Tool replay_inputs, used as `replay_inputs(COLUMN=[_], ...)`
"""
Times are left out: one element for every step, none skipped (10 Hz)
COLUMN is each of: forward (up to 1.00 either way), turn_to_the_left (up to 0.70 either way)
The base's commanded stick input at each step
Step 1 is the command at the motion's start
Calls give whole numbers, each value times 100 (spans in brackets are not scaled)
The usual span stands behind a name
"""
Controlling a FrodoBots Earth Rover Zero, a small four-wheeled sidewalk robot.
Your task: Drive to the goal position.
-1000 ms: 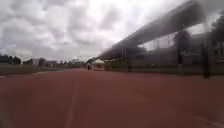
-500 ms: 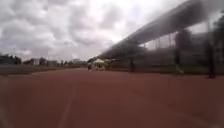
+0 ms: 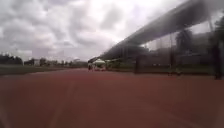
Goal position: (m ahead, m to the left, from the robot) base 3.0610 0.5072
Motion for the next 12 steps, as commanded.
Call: replay_inputs(forward=[70, 70, 70, 70, 70, 70, 70, 70, 70, 70, 70, 70], turn_to_the_left=[0, 0, 0, 13, 27, 35, 35, 35, 35, 35, 30, 15])
